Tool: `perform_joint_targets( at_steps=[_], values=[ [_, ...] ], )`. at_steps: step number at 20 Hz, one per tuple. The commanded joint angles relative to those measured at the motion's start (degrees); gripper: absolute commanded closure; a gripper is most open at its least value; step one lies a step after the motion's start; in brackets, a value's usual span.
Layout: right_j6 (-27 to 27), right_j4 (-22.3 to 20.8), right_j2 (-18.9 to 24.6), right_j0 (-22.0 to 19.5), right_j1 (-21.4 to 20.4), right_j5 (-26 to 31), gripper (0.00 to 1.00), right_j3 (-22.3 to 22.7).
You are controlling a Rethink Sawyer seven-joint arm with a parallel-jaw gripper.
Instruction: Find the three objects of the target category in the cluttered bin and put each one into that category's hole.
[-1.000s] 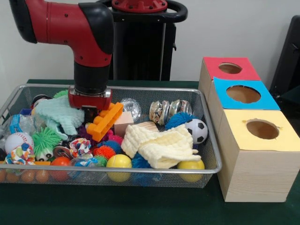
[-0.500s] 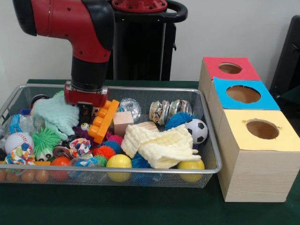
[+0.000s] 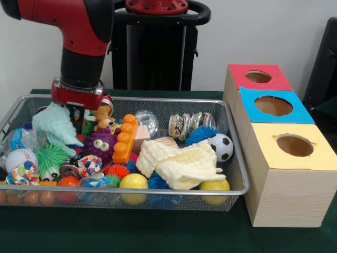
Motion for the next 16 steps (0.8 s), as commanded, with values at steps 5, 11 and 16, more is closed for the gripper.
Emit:
perform_joint_targets(
  at_steps=[5,11,16],
  values=[
    [-4.82,-3.41,-0.97,-2.63,-0.07,6.05,1.0,-0.39],
    [-4.39,-4.29,-1.35,-2.87,1.22,4.33,1.0,-0.78],
    [-4.3,-4.45,-1.41,-3.12,0.82,4.21,1.0,-0.19]
  ],
)
